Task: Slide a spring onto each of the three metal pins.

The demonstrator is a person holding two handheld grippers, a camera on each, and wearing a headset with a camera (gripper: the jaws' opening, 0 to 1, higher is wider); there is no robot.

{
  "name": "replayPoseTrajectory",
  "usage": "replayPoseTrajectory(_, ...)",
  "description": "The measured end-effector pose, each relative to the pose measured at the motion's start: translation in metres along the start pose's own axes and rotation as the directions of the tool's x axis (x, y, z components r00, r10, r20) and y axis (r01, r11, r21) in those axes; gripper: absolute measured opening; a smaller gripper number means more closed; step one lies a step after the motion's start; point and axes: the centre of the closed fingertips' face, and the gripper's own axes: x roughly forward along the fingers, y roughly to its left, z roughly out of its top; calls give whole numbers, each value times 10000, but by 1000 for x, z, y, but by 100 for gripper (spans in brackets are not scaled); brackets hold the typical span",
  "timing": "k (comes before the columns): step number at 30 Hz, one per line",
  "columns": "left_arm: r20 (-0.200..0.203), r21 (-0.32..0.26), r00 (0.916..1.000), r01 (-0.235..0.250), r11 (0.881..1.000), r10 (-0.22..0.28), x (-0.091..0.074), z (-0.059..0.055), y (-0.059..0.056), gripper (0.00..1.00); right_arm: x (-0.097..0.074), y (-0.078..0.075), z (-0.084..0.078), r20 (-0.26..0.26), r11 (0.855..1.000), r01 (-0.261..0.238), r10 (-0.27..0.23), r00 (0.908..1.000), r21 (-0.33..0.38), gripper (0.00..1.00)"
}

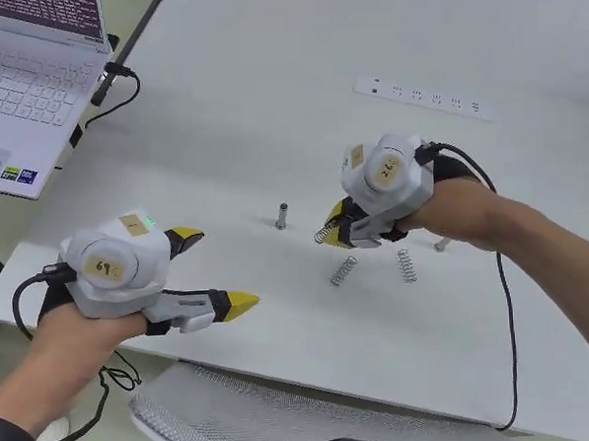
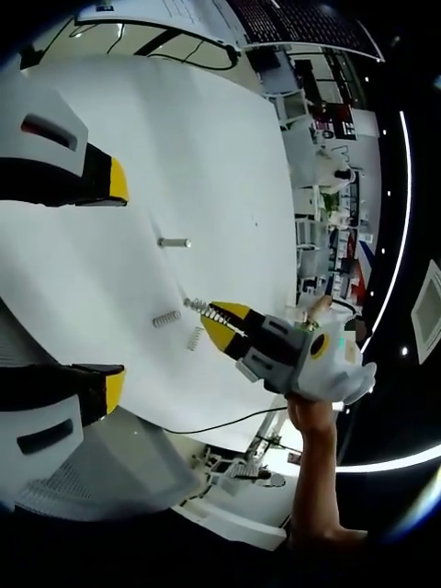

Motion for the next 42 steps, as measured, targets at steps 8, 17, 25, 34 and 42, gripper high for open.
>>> replayPoseTrajectory(8,13,-72,10000,52,10000,-52,0,-1,1,67,5,-11,6,-130,10000,40,-41,9999,-62,9)
replayPoseTrajectory(17,33,-205,9999,131,9997,-131,2,-2,1,67,12,-20,16,-211,9999,76,-78,9997,-109,9)
replayPoseTrajectory(25,-19,-246,9999,150,9996,-150,2,-8,3,67,18,-26,19,-325,9999,4,-9,9995,-171,9)
replayPoseTrajectory(34,-15,-405,9999,131,9991,-131,3,-11,4,67,23,-34,24,-398,9997,98,-107,9992,-227,9)
replayPoseTrajectory(42,-47,-470,9998,184,9987,-187,4,-14,3,67,27,-41,33,-381,9994,94,-107,9992,-342,9)
